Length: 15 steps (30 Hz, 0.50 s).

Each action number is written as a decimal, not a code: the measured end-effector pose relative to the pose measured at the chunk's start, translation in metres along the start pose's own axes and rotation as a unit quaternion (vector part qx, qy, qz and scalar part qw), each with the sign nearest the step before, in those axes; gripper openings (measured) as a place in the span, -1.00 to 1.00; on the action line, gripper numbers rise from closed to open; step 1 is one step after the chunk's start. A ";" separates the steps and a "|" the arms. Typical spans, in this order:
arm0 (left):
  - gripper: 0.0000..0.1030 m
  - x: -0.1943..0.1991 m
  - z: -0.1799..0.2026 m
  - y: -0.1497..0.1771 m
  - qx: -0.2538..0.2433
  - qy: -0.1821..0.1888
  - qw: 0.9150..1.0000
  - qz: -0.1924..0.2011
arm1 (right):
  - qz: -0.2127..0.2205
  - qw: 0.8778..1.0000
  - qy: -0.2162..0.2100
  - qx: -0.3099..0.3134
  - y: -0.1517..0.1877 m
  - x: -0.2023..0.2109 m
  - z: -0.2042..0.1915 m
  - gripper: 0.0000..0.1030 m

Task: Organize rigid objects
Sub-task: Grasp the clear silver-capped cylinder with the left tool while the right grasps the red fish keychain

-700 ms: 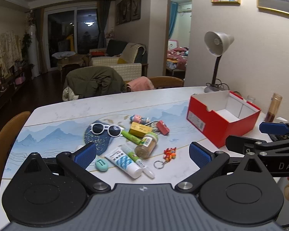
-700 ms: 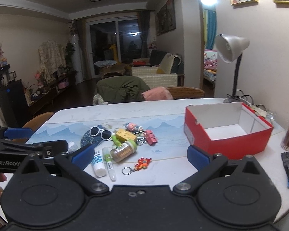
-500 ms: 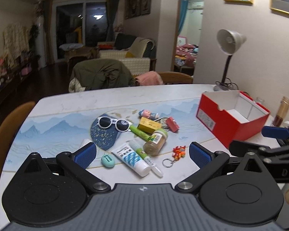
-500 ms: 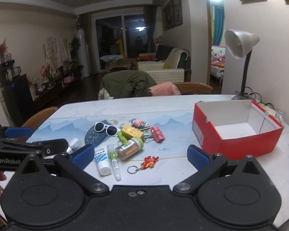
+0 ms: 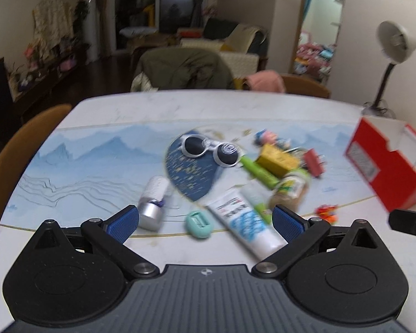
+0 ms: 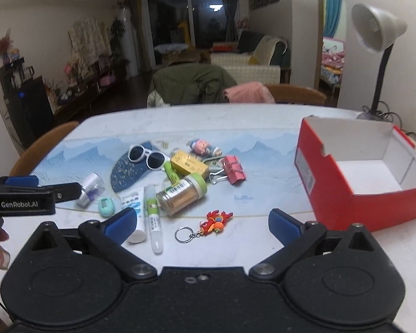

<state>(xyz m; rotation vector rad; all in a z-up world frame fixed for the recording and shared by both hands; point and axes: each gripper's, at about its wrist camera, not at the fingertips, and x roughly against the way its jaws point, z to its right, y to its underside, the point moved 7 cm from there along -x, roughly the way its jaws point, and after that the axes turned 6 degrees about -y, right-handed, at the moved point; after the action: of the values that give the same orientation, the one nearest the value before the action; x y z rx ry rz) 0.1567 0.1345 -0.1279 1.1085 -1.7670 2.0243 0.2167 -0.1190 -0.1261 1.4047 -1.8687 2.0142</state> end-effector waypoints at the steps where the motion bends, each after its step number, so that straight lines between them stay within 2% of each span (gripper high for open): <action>1: 1.00 -0.007 -0.004 0.000 -0.001 -0.007 1.000 -0.003 | -0.005 1.000 0.001 0.001 0.000 -0.007 0.002 0.94; 5: 1.00 -0.039 -0.019 -0.006 0.008 -0.033 0.999 -0.014 | -0.033 0.999 -0.003 0.005 0.002 -0.039 0.009 0.86; 7: 1.00 -0.058 -0.024 -0.008 0.010 -0.040 0.999 -0.020 | -0.046 0.999 0.000 0.009 0.004 -0.055 0.015 0.73; 15: 0.99 -0.107 -0.039 -0.005 0.013 -0.074 0.996 -0.054 | -0.097 0.995 0.007 0.026 0.018 -0.111 0.026 0.59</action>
<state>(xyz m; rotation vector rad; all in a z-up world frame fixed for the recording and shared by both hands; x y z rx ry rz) 0.2180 0.2034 -0.1951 1.3644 -1.7110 1.9517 0.2857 -0.0877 -0.2136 1.5161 -1.6146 1.9854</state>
